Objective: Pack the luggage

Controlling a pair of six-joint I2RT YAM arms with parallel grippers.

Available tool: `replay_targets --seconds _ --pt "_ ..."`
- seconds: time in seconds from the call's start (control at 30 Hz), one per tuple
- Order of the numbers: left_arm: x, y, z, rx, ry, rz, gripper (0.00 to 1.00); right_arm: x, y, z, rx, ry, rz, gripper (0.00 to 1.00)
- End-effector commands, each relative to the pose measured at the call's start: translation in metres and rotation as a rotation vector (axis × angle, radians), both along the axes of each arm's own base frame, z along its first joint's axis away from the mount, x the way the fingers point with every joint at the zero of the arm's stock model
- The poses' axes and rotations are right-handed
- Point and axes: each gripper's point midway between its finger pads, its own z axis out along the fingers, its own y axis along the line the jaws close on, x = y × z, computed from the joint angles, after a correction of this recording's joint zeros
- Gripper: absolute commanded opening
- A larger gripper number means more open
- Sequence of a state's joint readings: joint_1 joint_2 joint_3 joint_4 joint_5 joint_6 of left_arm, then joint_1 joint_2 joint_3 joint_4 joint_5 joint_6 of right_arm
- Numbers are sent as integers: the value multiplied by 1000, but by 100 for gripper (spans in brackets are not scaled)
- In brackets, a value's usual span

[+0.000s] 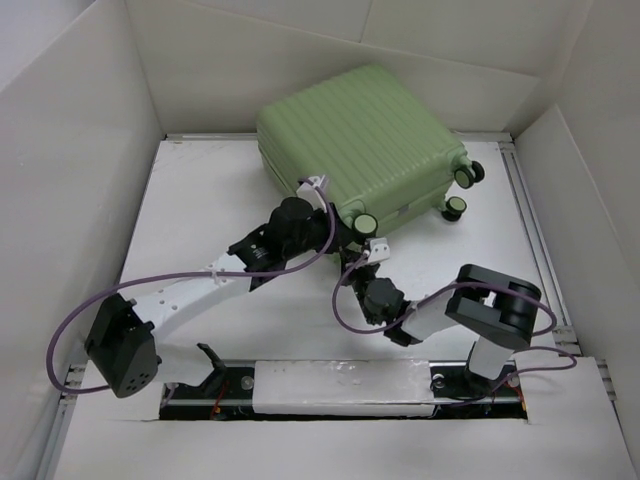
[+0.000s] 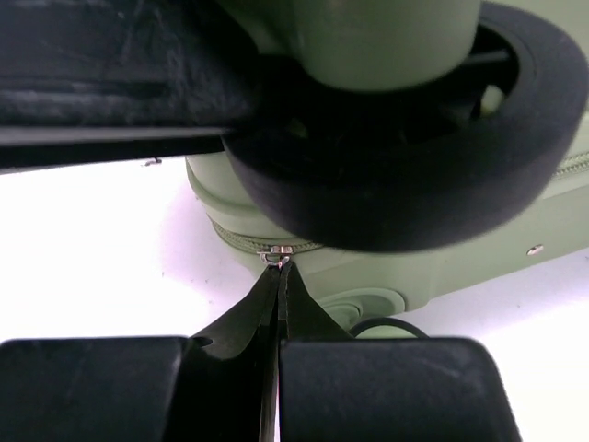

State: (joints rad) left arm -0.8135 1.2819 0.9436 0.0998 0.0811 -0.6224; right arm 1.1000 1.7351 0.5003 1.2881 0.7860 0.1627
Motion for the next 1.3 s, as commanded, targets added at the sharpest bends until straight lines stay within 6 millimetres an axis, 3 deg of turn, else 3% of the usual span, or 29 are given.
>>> replay_targets --seconds 0.0,0.07,0.27,0.43,0.67,0.77,0.83,0.9,1.0,1.1,1.23,1.27 --pt "-13 -38 31 -116 -28 -134 0 -16 1 40 196 -76 76 0" --pt "-13 -46 39 -136 -33 -142 0 -32 1 33 196 -65 87 0" --pt "-42 -91 46 -160 3 -274 0 -59 20 15 160 -19 137 0" --pt "-61 -121 65 -208 36 -379 0 -82 53 20 146 -1 125 0" --pt "-87 -140 96 -271 49 -449 0 -106 89 41 177 -23 167 0" --pt "-88 -144 98 -263 51 -443 0 -118 98 36 147 -17 180 0" --pt "-86 -144 95 -255 53 -428 0 -124 92 41 184 -14 140 0" --pt "-82 -143 95 -253 48 -410 0 -136 76 28 178 5 104 0" --pt "-77 -144 92 -236 42 -387 0 -158 65 26 210 27 93 0" --pt "-77 -153 87 -236 65 -407 0 -154 69 14 158 23 65 0" --pt "-88 -159 86 -236 86 -428 0 -138 78 21 165 10 67 0" --pt "-87 -156 94 -237 64 -417 0 -133 76 25 176 9 56 0"
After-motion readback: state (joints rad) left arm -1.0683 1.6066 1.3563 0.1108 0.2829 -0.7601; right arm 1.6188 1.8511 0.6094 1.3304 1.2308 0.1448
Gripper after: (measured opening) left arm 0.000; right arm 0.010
